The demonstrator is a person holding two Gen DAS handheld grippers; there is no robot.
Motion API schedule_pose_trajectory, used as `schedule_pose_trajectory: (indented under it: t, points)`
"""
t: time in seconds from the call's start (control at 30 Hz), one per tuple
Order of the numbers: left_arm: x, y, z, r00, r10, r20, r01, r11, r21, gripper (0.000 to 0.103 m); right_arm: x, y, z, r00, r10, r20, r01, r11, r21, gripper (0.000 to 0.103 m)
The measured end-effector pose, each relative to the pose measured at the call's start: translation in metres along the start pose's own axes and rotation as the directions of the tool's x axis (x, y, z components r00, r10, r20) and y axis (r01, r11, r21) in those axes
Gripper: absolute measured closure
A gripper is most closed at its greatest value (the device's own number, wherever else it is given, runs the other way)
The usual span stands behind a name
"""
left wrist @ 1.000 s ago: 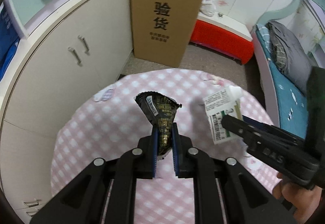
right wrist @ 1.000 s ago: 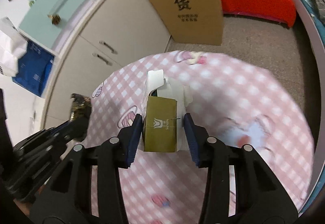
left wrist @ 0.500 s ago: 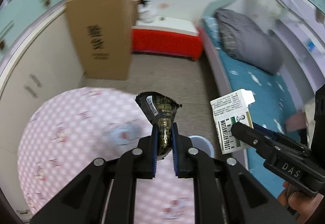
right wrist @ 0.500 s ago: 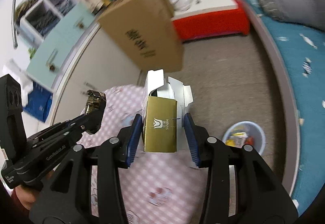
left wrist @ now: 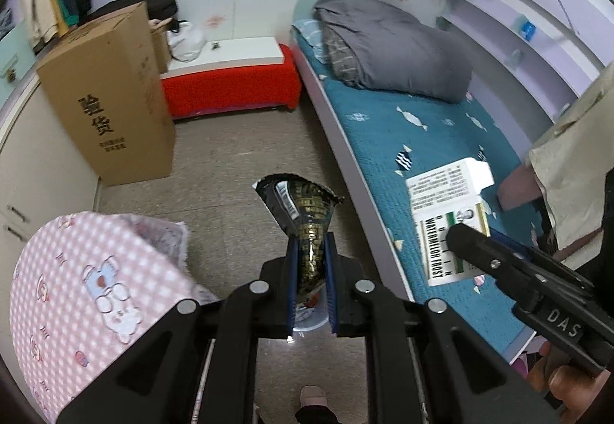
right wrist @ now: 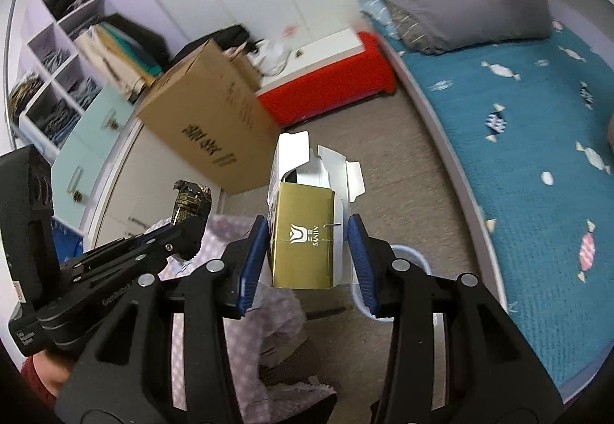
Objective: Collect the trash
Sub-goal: 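Carry items over bucket, left tool drops wrapper while right drops box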
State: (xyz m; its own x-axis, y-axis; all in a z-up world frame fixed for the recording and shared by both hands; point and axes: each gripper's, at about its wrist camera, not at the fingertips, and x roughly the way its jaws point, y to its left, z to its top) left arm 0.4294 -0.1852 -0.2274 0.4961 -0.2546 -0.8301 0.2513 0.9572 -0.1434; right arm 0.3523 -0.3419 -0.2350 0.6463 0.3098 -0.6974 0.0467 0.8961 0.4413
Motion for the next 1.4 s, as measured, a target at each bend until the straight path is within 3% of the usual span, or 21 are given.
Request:
schedule_pose_trajectory:
  t: [0.37,0.4,0.5,0.53,1.4]
  points:
    - [0.024,-0.045,0.016,0.999,-0.013,-0.038,0.015,0.999,0.049,0.089,-0.028,-0.048,0.005,0.998,-0.025,0.057,0.021,0.997,0.075,0.061]
    - [0.025,-0.046,0.017,0.999,-0.022,-0.039,0.024,0.999,0.045,0.085,-0.029,-0.05,0.006,0.998,-0.026,0.059,0.021,0.997,0.08,0.06]
    - [0.028,-0.044,0.018,0.999,-0.01,-0.049,0.011,1.0,0.024,0.04,-0.027,-0.054,0.007,0.998,-0.023,0.055,0.018,0.996,0.091,0.06]
    - [0.028,-0.043,0.018,0.999,-0.005,-0.05,0.006,1.0,0.02,0.037,-0.026,-0.056,0.007,0.998,-0.021,0.053,0.016,0.996,0.093,0.06]
    - [-0.015,0.001,0.004,0.99,0.144,-0.004,-0.143,0.981,-0.134,0.029,-0.004,-0.025,0.001,0.997,0.073,-0.004,-0.073,0.997,0.009,0.059]
